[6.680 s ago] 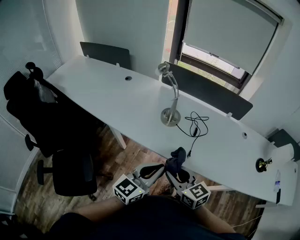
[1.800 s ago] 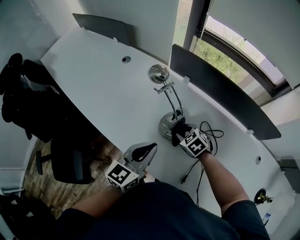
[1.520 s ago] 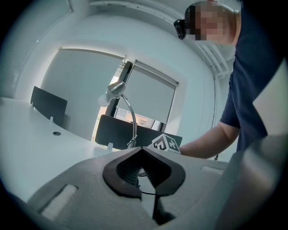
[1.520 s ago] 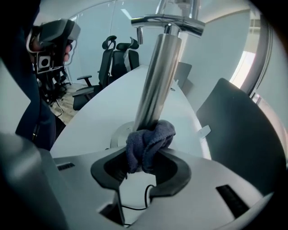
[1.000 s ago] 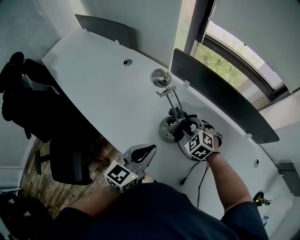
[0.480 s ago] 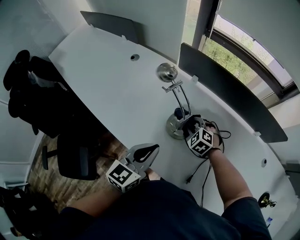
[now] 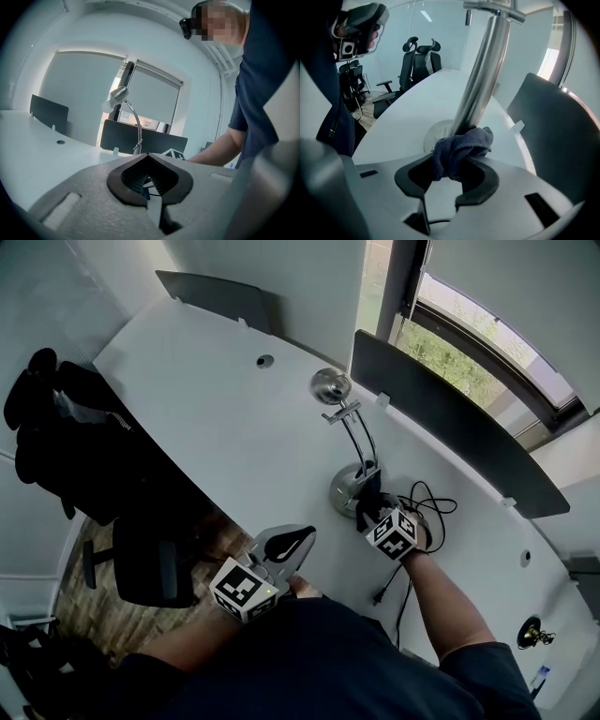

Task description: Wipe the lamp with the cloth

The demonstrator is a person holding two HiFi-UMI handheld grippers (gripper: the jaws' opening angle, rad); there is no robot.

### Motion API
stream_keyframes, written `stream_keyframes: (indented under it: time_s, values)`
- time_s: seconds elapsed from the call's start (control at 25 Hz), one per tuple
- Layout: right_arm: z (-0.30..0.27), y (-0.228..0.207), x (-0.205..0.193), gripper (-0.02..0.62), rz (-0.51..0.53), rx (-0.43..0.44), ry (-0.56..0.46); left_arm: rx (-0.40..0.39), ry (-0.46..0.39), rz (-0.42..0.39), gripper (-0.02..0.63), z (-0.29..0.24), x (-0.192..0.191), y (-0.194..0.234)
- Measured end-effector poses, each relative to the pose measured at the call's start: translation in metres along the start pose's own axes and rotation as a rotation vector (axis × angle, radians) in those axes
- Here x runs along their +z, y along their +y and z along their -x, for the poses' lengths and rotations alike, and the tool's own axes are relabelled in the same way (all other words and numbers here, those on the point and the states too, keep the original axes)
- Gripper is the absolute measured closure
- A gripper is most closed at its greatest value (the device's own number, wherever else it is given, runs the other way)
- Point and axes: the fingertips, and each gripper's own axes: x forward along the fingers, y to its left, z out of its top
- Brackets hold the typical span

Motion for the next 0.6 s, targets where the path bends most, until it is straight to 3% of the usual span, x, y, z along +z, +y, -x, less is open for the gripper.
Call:
stream_keyframes:
  time_s: [0.32, 0.6]
  values:
    - [0.037, 0.028, 0.024, 0.458, -0.137, 0.037, -0.094, -0.052, -0.047, -0.022, 0.600, -0.001, 0.017, -0.003]
    - [0.096, 0.043, 0.049, 0.458, -0.332, 0.025, -0.232, -0.108, -0.095, -0.061, 0.600, 0.001, 0.037, -0.015]
